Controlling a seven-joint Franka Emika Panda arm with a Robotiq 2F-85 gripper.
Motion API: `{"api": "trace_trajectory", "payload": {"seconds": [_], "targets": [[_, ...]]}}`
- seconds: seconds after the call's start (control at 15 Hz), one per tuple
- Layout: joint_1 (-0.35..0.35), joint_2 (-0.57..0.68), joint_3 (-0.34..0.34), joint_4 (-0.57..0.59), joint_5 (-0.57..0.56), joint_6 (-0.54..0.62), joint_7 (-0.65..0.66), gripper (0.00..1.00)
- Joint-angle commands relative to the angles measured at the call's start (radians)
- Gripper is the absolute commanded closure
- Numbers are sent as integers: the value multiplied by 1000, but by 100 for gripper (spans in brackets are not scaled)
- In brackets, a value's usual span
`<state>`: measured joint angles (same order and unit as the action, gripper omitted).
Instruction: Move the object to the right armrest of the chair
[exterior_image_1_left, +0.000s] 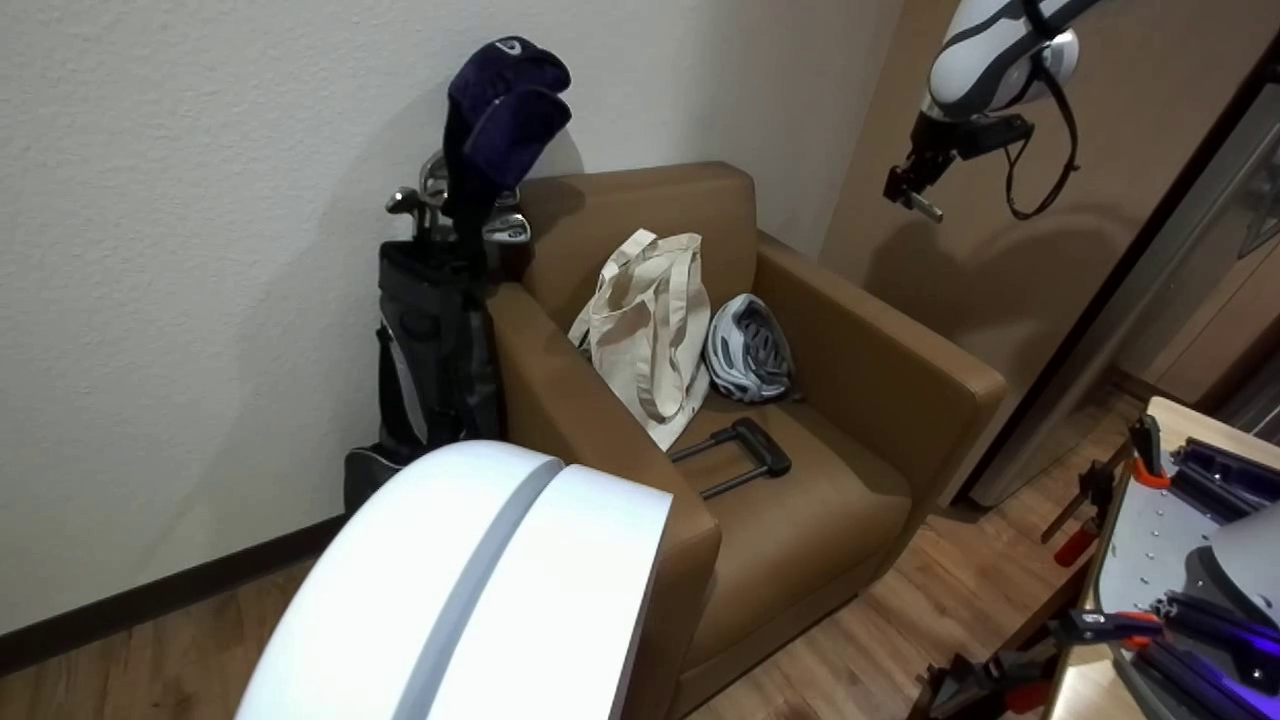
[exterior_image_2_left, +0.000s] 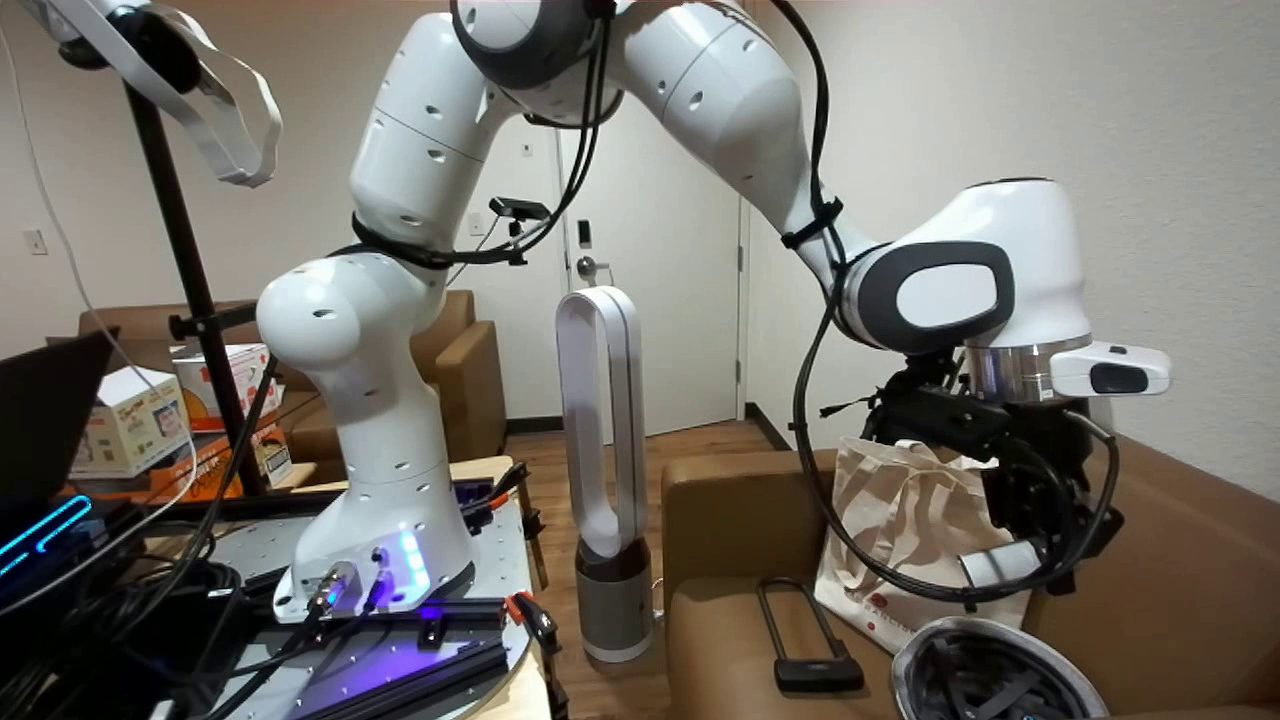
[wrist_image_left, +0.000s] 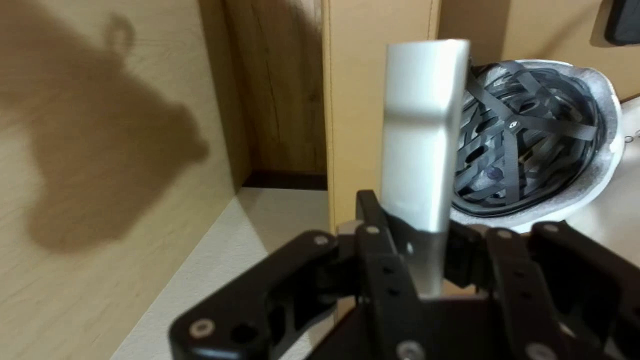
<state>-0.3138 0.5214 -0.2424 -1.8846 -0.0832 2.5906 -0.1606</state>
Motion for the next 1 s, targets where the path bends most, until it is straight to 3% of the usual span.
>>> {"api": "trace_trajectory", "payload": {"seconds": [0.0, 0.07, 0.6, 0.93], "targets": [[-4, 0, 8, 2, -5, -3, 3, 87], [-3, 0, 10, 2, -5, -3, 3, 95], [-55, 133, 28, 72, 22, -40, -20, 95], [-96, 245, 55, 133, 37, 53, -28, 96]]}}
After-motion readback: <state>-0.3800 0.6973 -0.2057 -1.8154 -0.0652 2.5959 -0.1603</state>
